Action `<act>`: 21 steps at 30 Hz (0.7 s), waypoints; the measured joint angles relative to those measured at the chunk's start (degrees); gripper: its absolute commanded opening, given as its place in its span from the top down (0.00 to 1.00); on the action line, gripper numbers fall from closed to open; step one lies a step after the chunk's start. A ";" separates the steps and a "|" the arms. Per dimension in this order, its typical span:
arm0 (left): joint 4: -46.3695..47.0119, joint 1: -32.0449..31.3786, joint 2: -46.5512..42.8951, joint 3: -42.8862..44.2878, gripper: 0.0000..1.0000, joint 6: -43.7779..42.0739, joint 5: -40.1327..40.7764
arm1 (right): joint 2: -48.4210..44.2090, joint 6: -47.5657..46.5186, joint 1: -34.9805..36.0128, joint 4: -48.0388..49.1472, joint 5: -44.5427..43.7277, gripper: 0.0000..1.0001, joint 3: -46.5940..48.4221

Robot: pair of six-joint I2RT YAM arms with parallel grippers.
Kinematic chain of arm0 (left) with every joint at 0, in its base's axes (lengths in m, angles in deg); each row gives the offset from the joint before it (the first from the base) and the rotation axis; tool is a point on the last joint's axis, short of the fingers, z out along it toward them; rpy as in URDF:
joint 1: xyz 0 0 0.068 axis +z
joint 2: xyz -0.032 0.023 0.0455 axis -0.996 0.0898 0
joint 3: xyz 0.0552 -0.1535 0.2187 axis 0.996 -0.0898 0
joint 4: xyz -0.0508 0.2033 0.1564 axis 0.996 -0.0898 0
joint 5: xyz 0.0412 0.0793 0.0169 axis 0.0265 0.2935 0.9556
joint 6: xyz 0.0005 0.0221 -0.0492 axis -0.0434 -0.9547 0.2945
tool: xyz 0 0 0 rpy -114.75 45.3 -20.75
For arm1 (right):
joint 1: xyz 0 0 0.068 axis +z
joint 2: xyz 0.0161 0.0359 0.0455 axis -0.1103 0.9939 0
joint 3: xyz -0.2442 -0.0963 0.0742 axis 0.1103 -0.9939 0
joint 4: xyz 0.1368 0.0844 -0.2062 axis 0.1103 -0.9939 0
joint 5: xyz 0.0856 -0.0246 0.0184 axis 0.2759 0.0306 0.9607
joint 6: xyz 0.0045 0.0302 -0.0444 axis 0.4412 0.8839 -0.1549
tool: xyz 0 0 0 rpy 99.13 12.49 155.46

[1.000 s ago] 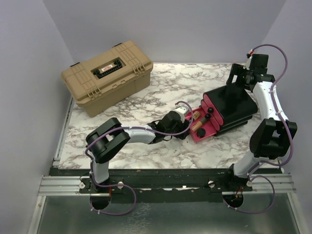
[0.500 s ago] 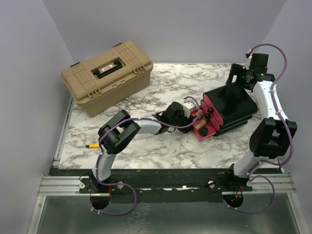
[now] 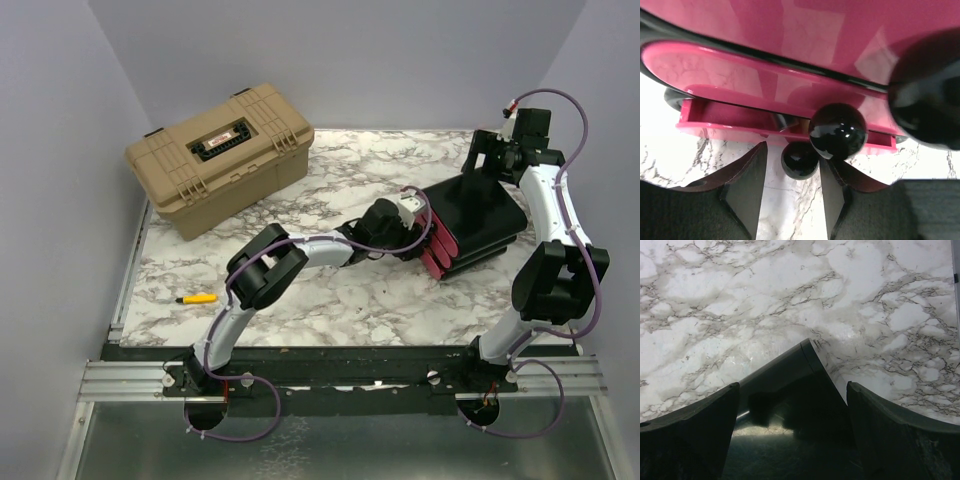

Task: Organize the makeup
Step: Close the drawer in the storage box.

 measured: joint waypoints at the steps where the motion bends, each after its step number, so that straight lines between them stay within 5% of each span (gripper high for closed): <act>1: 0.02 0.00 0.68 0.42 0.51 0.35 0.00 | 0.00 0.00 0.00 0.00 -0.02 0.08 0.00; 9: 6.64 -0.74 3.54 -0.92 0.48 4.98 1.75 | 0.00 0.07 0.00 0.04 0.07 0.08 0.00; 21: 38.69 -2.75 10.93 -8.70 0.47 12.74 7.61 | -0.15 0.04 -0.31 2.23 0.57 0.08 -0.81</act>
